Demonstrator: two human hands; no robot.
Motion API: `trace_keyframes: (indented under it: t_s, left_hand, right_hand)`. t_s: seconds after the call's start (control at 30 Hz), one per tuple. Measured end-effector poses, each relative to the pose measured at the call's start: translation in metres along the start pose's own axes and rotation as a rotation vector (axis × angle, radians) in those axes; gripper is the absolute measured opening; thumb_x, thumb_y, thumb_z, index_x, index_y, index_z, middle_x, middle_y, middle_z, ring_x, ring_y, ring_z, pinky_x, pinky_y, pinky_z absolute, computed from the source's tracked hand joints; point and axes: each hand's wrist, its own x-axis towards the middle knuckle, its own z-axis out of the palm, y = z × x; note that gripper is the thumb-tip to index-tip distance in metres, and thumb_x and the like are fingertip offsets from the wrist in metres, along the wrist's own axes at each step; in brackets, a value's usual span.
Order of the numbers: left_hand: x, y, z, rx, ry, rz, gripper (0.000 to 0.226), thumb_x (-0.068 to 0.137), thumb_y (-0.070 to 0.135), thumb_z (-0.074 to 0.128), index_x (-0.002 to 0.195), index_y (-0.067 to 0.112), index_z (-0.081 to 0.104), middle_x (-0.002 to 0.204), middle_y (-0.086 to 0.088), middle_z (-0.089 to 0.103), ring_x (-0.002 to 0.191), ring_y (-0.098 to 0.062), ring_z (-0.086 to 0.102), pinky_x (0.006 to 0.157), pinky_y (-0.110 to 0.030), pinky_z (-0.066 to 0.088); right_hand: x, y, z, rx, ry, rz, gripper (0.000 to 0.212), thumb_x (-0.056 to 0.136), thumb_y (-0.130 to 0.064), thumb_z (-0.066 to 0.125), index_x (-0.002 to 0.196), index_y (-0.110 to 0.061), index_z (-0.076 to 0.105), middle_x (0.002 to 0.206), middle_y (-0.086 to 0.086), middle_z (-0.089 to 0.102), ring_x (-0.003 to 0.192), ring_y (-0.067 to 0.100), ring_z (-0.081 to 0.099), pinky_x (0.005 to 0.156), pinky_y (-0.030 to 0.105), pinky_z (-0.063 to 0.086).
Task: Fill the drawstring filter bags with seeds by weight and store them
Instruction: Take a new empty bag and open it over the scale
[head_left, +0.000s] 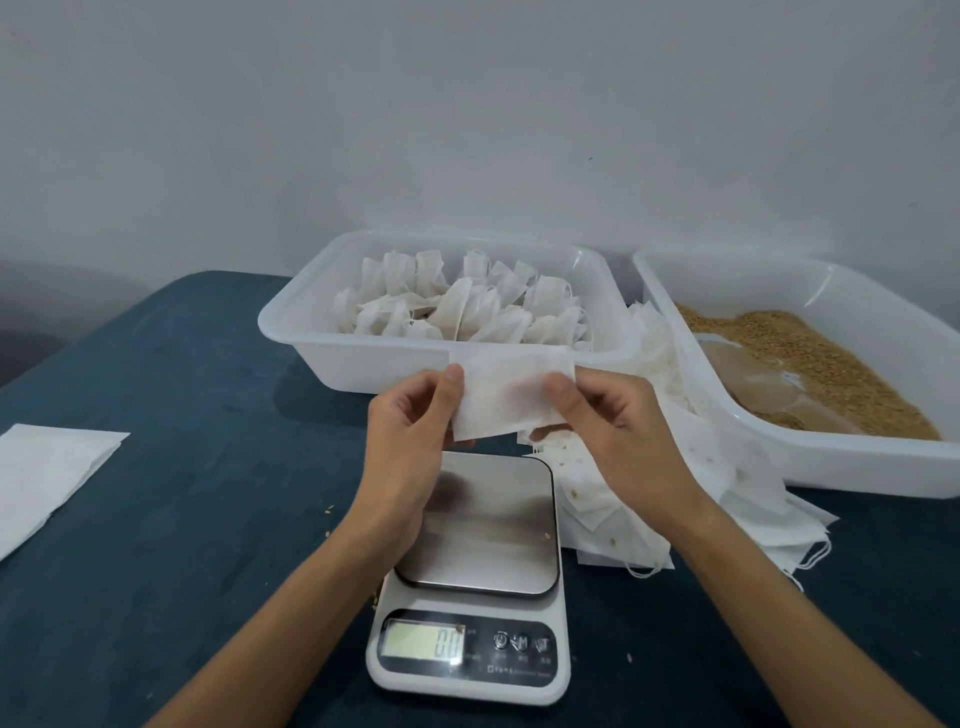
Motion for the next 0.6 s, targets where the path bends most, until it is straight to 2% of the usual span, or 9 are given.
trace_keyframes:
  t_s: [0.07,0.1,0.13,0.2,0.23,0.3,0.4,0.5,0.6]
  left_hand:
    - [0.001,-0.003,0.000,0.079,0.080,0.051,0.026,0.106,0.030,0.058,0.103,0.007,0.070,0.101,-0.024,0.067,0.088,-0.020,0.064,0.091,-0.065,0.054]
    - [-0.001,-0.004,0.000,0.142,0.117,0.133,0.015,0.105,0.028,0.061,0.110,0.015,0.067,0.105,-0.010,0.069,0.094,-0.010,0.066,0.092,-0.057,0.055]
    - [-0.003,-0.003,-0.001,0.224,0.131,0.249,0.017,0.103,0.027,0.064,0.119,0.020,0.062,0.115,0.002,0.067,0.105,-0.004,0.065,0.097,-0.047,0.055]
    - [-0.007,-0.005,-0.001,0.417,0.051,0.509,0.052,0.093,0.028,0.071,0.140,0.017,0.051,0.139,0.006,0.056,0.134,-0.012,0.052,0.112,-0.032,0.044]
    - [-0.009,-0.008,0.000,0.511,-0.018,0.605,0.068,0.088,0.029,0.073,0.148,0.014,0.045,0.148,0.002,0.049,0.143,-0.016,0.044,0.118,-0.032,0.037]
    - [-0.010,-0.014,0.006,0.679,-0.145,0.693,0.086,0.082,0.030,0.075,0.156,0.010,0.036,0.155,-0.003,0.042,0.150,-0.019,0.035,0.126,-0.042,0.027]
    - [-0.006,-0.020,0.006,0.793,-0.180,0.669,0.077,0.079,0.015,0.071,0.151,0.010,0.046,0.138,-0.004,0.058,0.135,-0.024,0.051,0.127,-0.047,0.020]
    - [-0.001,-0.021,0.000,0.806,-0.138,0.656,0.051,0.078,0.004,0.076,0.128,0.012,0.066,0.114,-0.002,0.064,0.109,-0.028,0.059,0.107,-0.043,0.040]
    - [-0.007,-0.017,0.005,0.790,-0.117,0.648,0.050,0.074,0.008,0.085,0.119,0.012,0.066,0.109,0.000,0.063,0.101,-0.021,0.057,0.093,-0.041,0.044]
  right_hand:
    - [0.000,0.000,0.000,-0.090,0.009,-0.024,0.024,0.099,-0.023,0.055,0.100,-0.011,0.076,0.093,-0.009,0.077,0.082,0.006,0.070,0.071,0.015,0.053]
    - [0.000,0.001,0.001,-0.123,0.029,-0.020,0.025,0.099,-0.026,0.056,0.099,-0.012,0.076,0.090,-0.006,0.077,0.079,0.008,0.071,0.071,0.016,0.053]
    - [0.001,0.001,0.000,-0.158,0.047,-0.018,0.027,0.098,-0.030,0.056,0.095,-0.010,0.075,0.084,0.000,0.076,0.074,0.012,0.072,0.068,0.018,0.053]
    - [0.000,0.002,0.000,-0.224,0.065,-0.035,0.039,0.097,-0.036,0.057,0.085,0.000,0.068,0.068,0.009,0.066,0.063,0.015,0.070,0.061,0.025,0.051]
    - [0.000,0.002,0.000,-0.243,0.067,-0.047,0.043,0.098,-0.037,0.057,0.082,0.002,0.063,0.062,0.013,0.059,0.057,0.017,0.069,0.056,0.028,0.049]
    - [-0.002,0.002,0.001,-0.252,0.048,-0.065,0.043,0.100,-0.038,0.056,0.073,-0.004,0.054,0.053,0.008,0.048,0.047,0.019,0.064,0.048,0.027,0.044]
    - [-0.006,0.001,0.006,-0.244,-0.024,-0.081,0.044,0.101,-0.051,0.051,0.067,-0.022,0.052,0.048,-0.004,0.044,0.041,0.021,0.060,0.046,0.019,0.039]
    - [-0.008,-0.003,0.008,-0.254,0.006,-0.127,0.033,0.100,-0.061,0.044,0.082,-0.046,0.068,0.049,0.002,0.053,0.039,0.020,0.058,0.048,0.014,0.038]
    - [-0.008,-0.007,0.005,-0.221,0.055,-0.131,0.048,0.096,-0.069,0.039,0.090,-0.036,0.073,0.056,0.007,0.063,0.039,0.020,0.059,0.048,0.015,0.040]
